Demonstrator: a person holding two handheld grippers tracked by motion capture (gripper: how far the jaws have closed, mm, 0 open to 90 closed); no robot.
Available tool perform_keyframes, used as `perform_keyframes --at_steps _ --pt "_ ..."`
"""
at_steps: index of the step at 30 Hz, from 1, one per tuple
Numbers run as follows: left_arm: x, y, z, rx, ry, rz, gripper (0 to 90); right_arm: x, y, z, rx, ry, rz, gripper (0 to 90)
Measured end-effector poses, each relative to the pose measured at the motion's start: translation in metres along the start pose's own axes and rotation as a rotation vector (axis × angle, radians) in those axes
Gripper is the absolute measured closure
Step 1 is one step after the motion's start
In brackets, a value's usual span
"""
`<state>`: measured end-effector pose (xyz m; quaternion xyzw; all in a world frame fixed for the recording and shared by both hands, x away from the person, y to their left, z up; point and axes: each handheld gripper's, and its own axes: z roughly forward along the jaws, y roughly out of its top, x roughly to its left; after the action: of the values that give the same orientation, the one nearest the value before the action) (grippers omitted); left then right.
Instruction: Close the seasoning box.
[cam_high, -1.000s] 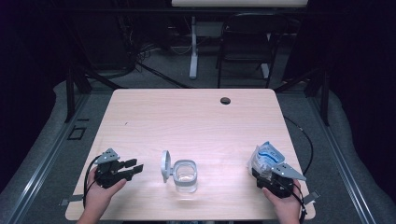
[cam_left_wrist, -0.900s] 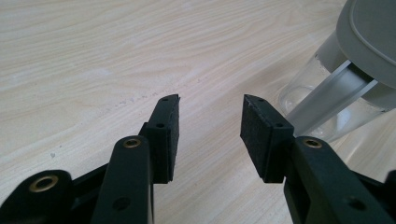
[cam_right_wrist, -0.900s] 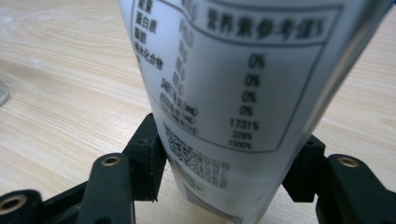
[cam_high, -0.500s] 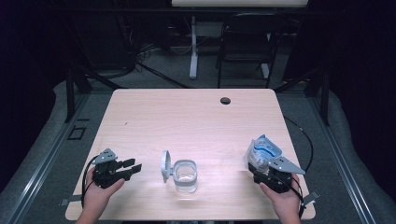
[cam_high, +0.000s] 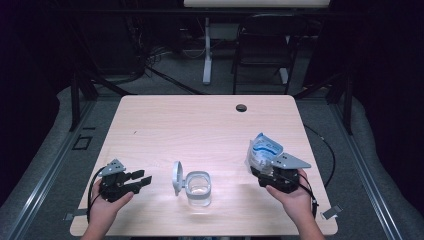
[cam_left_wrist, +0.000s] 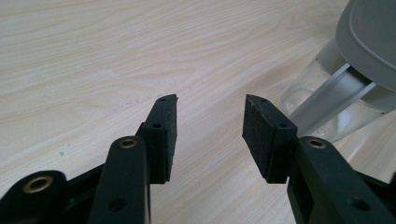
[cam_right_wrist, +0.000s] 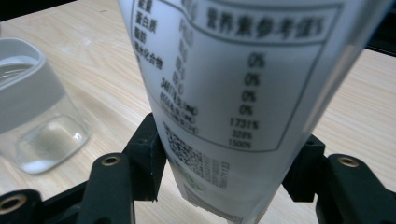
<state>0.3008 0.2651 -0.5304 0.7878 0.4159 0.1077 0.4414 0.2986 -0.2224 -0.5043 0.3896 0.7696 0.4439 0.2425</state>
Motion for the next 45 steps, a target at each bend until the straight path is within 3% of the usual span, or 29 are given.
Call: perform_keyframes --at_steps 9,22,45 --pt "0.001 0.000 -0.001 0.002 0.007 -0.003 55.5 0.013 0.019 0.017 0.031 0.060 -0.109 41.8" --pt "0.003 -0.003 -0.006 0.003 0.016 -0.008 55.3 0.028 0.027 0.031 0.059 0.124 -0.172 41.7" --pt "0.005 -0.007 -0.014 -0.014 0.036 -0.017 55.2 0.040 0.030 0.031 0.127 0.142 -0.269 41.8"
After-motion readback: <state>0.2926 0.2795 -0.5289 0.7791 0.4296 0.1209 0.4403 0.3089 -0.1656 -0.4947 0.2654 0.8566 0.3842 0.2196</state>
